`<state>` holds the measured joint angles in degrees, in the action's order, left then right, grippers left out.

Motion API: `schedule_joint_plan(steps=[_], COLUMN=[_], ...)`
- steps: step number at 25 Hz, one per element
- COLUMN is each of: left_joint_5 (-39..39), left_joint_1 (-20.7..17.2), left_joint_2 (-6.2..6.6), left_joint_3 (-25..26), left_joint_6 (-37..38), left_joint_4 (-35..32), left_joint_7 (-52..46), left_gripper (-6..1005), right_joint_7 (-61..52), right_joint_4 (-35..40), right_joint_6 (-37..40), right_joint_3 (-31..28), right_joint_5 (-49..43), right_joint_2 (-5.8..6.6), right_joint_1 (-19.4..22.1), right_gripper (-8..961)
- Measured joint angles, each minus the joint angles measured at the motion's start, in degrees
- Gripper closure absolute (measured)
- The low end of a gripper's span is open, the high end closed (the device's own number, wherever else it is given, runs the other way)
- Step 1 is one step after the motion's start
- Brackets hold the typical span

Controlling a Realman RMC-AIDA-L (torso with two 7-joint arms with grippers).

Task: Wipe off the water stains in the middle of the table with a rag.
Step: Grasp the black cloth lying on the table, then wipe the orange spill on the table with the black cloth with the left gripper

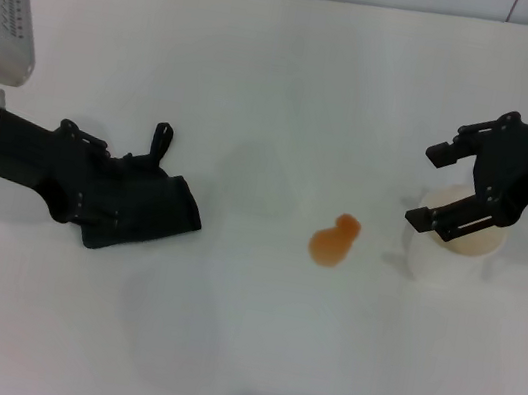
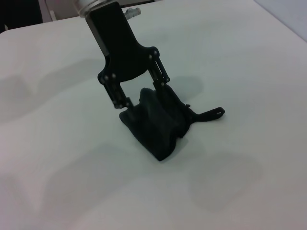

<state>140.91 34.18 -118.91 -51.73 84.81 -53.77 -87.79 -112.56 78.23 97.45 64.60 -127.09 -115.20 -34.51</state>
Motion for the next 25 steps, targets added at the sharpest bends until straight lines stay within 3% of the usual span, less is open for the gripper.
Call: schedule_joint_plan(steps=[6,12,17,25], left_joint_5=[0.66,2.0,2.31,2.19], left_joint_1=[0.09,0.25,0.35,0.36], left_joint_2=[0.01,0.07,0.09,0.16], left_joint_3=[0.05,-0.01,-0.09,-0.09], left_joint_6=[-1.61,-3.38,-3.81,-4.29], left_joint_4=[1.44,2.55,2.77,2.77], left_joint_7=[-0.23,-0.77,-0.8,-0.79], left_gripper=[320,532,769,906], right_joint_7=[0.08,0.1,0.09,0.11], right_joint_4=[-0.02,-0.02,-0.01,-0.01], right_joint_6=[-0.04,-0.09,-0.33,-0.58], right_joint_3=[0.14,0.24,0.54,0.71], right_joint_5=[0.0,0.0,0.0,0.0], right_joint_2=[-0.05,-0.11,-0.11,-0.11], right_joint_1=[0.08,0.17,0.01,0.03], right_gripper=[112,112,112,112])
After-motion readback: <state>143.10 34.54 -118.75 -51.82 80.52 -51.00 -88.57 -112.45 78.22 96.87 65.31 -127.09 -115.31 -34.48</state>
